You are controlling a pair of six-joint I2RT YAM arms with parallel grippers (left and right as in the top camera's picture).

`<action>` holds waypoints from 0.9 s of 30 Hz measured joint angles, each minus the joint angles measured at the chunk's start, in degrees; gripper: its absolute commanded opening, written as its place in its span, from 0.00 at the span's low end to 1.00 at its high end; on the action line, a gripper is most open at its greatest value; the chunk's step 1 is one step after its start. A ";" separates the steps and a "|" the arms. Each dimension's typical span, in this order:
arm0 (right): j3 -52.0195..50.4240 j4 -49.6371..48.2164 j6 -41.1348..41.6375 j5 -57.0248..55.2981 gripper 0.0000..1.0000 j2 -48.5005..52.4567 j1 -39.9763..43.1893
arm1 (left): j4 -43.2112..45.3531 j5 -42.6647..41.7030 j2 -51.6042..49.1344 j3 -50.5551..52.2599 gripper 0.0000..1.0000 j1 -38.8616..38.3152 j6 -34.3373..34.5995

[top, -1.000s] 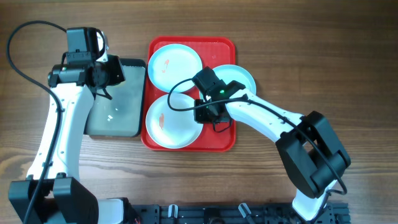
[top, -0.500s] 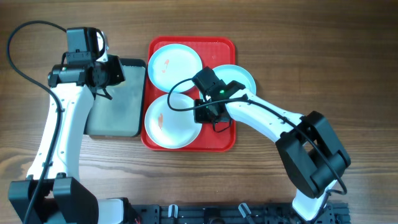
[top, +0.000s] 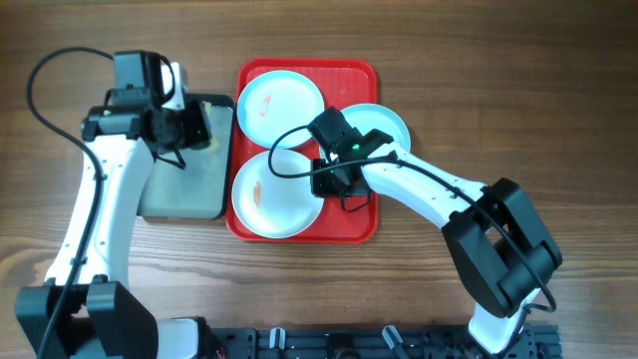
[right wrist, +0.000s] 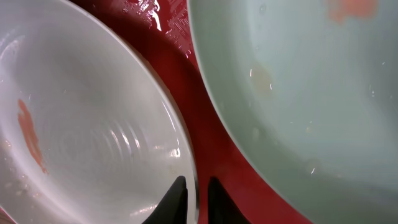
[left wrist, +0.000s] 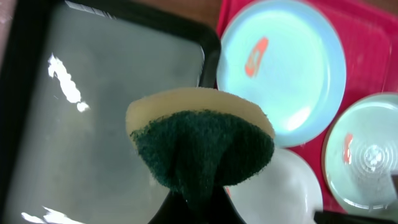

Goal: Clean dirty plates on tray and stack at the side
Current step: 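Move the sponge over the lower white plate with the left gripper, then scrub the lower white plate with the sponge using the left gripper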

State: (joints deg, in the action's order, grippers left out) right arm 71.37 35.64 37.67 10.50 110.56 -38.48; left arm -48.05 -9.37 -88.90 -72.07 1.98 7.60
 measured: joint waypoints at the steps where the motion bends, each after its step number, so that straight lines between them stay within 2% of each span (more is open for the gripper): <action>1: 0.00 0.00 -0.02 0.00 0.17 0.00 0.00 | -0.02 -0.22 0.00 0.85 0.04 -0.44 0.04; 11: 0.00 -0.04 0.00 0.02 0.18 0.00 0.00 | -0.15 -5.57 0.00 5.16 0.04 -7.82 0.39; 18: 0.00 -0.17 0.00 0.39 0.18 0.00 0.00 | 0.22 -5.73 0.00 7.52 0.04 -12.98 2.73; 27: 0.00 -0.17 0.00 0.85 0.17 0.02 0.00 | 6.99 -4.39 0.00 15.45 0.04 -15.17 4.09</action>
State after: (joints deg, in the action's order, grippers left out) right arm 71.37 35.46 37.67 11.35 110.59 -38.48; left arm -41.06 -13.76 -88.90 -56.62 -13.19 11.68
